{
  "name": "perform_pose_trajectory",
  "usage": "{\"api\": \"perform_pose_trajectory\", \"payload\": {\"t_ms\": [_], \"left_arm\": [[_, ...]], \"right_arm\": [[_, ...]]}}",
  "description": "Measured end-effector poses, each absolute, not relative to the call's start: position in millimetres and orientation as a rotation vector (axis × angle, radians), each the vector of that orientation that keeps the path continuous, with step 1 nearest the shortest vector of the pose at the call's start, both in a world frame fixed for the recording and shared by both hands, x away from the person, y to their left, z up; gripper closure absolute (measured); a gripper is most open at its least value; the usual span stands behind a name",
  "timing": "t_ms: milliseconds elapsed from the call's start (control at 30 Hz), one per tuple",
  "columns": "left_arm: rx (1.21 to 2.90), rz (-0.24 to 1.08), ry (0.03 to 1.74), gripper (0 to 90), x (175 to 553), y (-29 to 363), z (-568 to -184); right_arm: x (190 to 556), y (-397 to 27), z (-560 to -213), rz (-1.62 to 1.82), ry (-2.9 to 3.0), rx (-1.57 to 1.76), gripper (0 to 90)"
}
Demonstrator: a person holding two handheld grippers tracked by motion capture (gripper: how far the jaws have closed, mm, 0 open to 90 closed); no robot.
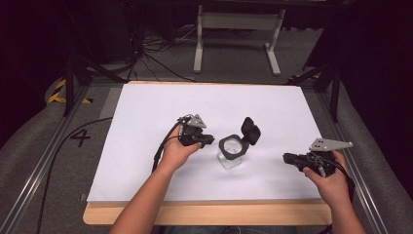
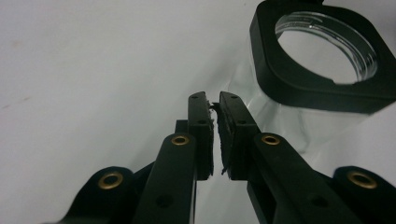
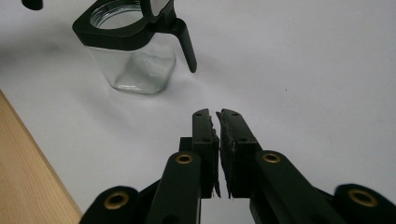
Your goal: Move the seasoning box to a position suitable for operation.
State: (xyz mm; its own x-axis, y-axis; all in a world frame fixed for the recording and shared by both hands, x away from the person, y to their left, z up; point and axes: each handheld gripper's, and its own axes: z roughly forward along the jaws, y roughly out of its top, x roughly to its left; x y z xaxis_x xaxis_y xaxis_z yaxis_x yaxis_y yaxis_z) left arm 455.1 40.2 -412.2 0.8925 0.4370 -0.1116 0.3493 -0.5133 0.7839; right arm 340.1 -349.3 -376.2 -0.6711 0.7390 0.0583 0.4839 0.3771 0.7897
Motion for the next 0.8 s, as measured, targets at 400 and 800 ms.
{"api": "perform_pose_trajectory", "payload": {"t_ms": [400, 800], "left_arm": [[2.192, 0.124, 0.474, 85.1, 457.5, 26.0, -421.9], [2.224, 0.101, 0.433, 85.5, 444.6, 35.8, -420.7]], "right_arm": [[331.5, -350.6, -377.0, 1.186, 2.349, 1.053, 85.9], [338.2, -342.6, -374.8, 1.209, 2.360, 1.021, 85.9]]}}
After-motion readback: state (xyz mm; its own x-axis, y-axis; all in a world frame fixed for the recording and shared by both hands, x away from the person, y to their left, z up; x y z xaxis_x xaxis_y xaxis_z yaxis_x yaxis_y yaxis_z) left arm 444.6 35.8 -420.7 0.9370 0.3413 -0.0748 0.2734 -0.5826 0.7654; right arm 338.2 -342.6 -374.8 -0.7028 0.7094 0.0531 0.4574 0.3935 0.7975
